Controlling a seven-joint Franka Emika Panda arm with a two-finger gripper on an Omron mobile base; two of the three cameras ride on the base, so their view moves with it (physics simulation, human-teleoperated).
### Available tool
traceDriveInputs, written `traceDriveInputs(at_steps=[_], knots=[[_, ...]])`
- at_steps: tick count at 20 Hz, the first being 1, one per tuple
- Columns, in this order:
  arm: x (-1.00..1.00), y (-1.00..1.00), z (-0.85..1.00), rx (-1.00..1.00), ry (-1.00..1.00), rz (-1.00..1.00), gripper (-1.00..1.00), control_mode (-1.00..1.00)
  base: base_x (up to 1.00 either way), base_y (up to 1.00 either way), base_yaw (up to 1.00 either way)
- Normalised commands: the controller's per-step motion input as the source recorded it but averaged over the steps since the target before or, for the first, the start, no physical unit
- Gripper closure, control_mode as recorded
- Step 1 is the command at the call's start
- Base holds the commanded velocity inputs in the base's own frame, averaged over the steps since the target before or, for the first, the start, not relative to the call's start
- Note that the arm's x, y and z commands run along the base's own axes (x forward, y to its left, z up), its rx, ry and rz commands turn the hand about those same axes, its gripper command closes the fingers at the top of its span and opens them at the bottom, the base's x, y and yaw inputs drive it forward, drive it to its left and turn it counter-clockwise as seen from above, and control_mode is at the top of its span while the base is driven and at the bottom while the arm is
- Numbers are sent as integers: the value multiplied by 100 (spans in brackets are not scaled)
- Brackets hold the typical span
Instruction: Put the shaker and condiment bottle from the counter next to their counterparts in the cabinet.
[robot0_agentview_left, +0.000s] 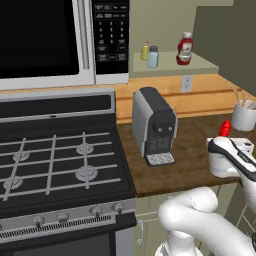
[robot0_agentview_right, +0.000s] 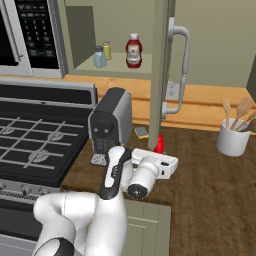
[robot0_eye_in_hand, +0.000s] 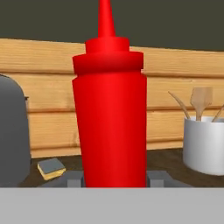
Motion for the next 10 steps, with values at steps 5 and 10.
traceDriveInputs(at_steps=[5, 10], knots=[[-56, 0, 45, 4, 0, -9, 100, -100, 0, 0, 0], [-91, 0, 78, 9, 0, 0, 100, -100, 0, 0, 0]])
